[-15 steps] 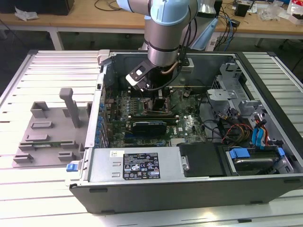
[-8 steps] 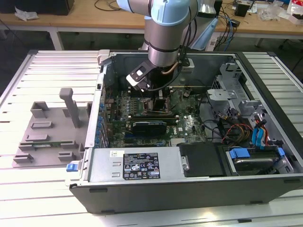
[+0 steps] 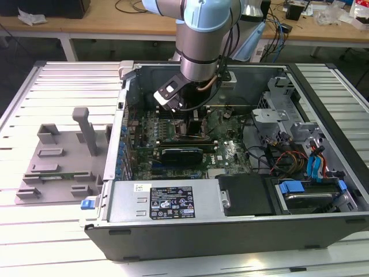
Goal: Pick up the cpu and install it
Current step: 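Place the cpu into insertion slot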
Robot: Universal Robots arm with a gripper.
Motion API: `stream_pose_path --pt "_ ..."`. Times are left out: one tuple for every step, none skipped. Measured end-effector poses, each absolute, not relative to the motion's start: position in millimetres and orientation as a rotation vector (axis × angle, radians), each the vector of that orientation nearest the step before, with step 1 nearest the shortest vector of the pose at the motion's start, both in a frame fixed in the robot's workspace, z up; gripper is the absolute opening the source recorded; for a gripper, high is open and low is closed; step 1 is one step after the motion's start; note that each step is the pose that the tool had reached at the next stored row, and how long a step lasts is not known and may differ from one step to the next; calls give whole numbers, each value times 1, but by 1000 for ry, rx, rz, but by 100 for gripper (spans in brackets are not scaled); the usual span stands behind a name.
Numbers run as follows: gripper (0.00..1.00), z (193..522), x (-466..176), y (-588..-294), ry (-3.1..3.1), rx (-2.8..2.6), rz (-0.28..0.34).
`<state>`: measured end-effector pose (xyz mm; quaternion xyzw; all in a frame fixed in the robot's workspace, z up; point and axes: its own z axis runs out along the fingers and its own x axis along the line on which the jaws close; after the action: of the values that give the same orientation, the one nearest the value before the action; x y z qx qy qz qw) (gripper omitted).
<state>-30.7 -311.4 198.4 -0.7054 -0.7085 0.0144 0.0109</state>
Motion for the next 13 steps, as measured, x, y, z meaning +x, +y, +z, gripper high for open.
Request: stream_pose_path --pt "62 198 -31 -311 -2211 -2201 45" --pt "62 199 -31 -310 -2211 -2201 45" --pt "62 199 -31 -309 -2210 -2201 45" --pt "62 198 -31 -309 -2209 -2202 45" --pt "62 198 -31 -309 -2208 -2203 45" --pt "62 198 -31 -309 -2208 -2203 45" --pt "62 198 -31 -309 -2207 -2204 45" --pt "62 198 -31 -309 -2206 -2205 45" --pt "62 198 -31 -309 -2206 -2205 45" --pt "62 198 -31 -309 -2206 -2205 45" --pt "62 198 -31 -309 -2206 -2205 45" --pt "62 198 -32 -308 -2206 -2205 44" --pt "62 198 -32 -308 -2206 -2204 44"
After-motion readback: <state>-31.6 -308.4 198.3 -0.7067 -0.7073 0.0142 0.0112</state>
